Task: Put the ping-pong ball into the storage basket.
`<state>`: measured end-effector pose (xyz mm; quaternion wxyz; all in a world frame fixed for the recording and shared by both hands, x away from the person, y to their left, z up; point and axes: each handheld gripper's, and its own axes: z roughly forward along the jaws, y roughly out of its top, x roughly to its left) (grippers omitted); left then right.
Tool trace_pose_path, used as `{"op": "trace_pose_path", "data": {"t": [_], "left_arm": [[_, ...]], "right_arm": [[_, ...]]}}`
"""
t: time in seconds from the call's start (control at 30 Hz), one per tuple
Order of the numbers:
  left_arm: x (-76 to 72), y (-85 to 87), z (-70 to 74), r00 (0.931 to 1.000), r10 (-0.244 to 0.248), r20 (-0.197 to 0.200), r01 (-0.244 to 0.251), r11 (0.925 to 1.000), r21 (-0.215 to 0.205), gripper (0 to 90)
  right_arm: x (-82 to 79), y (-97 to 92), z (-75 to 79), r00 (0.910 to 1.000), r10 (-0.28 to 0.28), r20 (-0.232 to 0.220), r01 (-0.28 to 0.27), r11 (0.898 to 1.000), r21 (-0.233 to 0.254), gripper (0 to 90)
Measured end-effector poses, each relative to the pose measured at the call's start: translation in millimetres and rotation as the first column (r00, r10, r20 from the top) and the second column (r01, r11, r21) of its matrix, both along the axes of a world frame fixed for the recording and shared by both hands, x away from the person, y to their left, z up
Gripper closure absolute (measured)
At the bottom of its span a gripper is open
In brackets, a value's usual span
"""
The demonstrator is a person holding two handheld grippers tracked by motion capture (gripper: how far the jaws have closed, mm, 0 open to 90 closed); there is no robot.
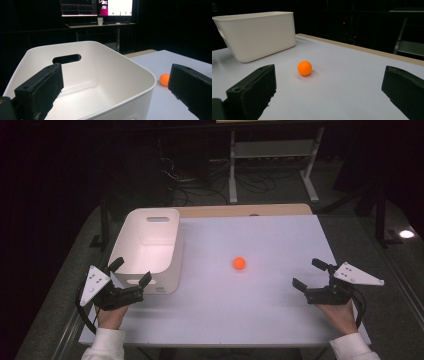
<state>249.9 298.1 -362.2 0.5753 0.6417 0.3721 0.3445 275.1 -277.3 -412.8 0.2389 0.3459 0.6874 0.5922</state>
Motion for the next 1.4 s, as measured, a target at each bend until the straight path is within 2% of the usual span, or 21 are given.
{"op": "trace_pose_path", "data": {"t": [0.03, 0.13, 0.43, 0.63, 0.67, 0.7, 0.73, 0.77, 0.9, 0.93, 0.97, 1.03, 1.07, 1.2, 1.4], "left_arm": [[-1.1, 1.3, 0.2, 1.0, -0.001, -0.005, 0.001, 0.9999, 0.014, 0.0], [-1.5, 1.7, 0.0, 1.0, -0.001, -0.007, 0.001, 0.9999, 0.015, 0.0], [-1.9, -1.7, 0.3, 0.9998, -0.013, -0.014, 0.013, 0.9999, 0.001, 0.0], [-0.9, -2.9, 6.7, 0.9995, -0.027, -0.018, 0.028, 0.9988, 0.041, 0.0], [-0.4, -3.9, 7.7, 0.9995, -0.026, -0.016, 0.027, 0.9992, 0.031, 0.0], [0.1, -2.5, 9.2, 0.9994, -0.028, -0.019, 0.029, 0.9983, 0.051, 0.0], [0.9, -3.4, 10.2, 0.9994, -0.03, -0.017, 0.03, 0.9988, 0.039, 0.0], [1.2, -2.8, 11.5, 0.9993, -0.029, -0.022, 0.03, 0.9983, 0.049, 0.0], [3.4, -5.2, 16.2, 0.9988, -0.043, -0.026, 0.044, 0.9979, 0.048, 0.0], [4.1, -4.7, 17.6, 0.9985, -0.046, -0.03, 0.048, 0.9966, 0.067, 0.0], [4.7, -6.4, 18.5, 0.9983, -0.05, -0.03, 0.052, 0.9971, 0.055, 0.0], [6.0, -6.0, 20.9, 0.9978, -0.055, -0.037, 0.057, 0.9956, 0.074, 0.0], [7.0, -7.2, 21.5, 0.9977, -0.058, -0.036, 0.06, 0.9965, 0.059, 0.0], [11.8, -7.0, 24.7, 0.9961, -0.07, -0.055, 0.073, 0.9953, 0.064, 0.0], [17.7, -11.9, 31.2, 0.9932, -0.092, -0.072, 0.098, 0.9907, 0.094, 0.0]], "right_arm": [[-0.2, -0.3, 0.1, 1.0, -0.002, 0.0, 0.002, 1.0, 0.0, 0.0], [-0.5, -1.0, 0.2, 1.0, -0.004, 0.002, 0.004, 1.0, -0.001, 0.0], [0.7, -1.1, -1.2, 1.0, -0.003, -0.005, 0.003, 1.0, -0.008, 0.0], [0.6, -0.9, -1.1, 1.0, -0.001, -0.006, 0.001, 1.0, -0.01, 0.0], [0.6, -0.9, -1.1, 1.0, -0.001, -0.006, 0.001, 1.0, -0.01, 0.0], [1.0, -1.0, -1.2, 1.0, 0.0, -0.005, 0.0, 1.0, -0.009, 0.0], [1.1, -1.1, -1.2, 1.0, 0.0, -0.004, 0.0, 1.0, -0.009, 0.0], [1.1, -1.1, -1.2, 1.0, 0.0, -0.004, 0.0, 1.0, -0.009, 0.0], [1.4, -1.1, -1.5, 1.0, 0.003, -0.004, -0.004, 1.0, -0.012, 0.0], [1.4, -0.9, -1.6, 1.0, 0.004, -0.004, -0.004, 1.0, -0.014, 0.0], [1.4, -0.5, -1.7, 1.0, 0.003, -0.004, -0.003, 1.0, -0.015, 0.0], [1.6, 0.3, -1.9, 1.0, 0.007, -0.004, -0.007, 1.0, -0.018, 0.0], [1.6, 0.3, -1.9, 1.0, 0.007, -0.004, -0.007, 1.0, -0.018, 0.0], [1.5, 0.5, -2.1, 0.9999, 0.009, -0.009, -0.009, 1.0, -0.019, 0.0], [1.7, 0.9, -2.8, 0.9998, 0.015, -0.015, -0.015, 1.0, -0.019, 0.0]]}}
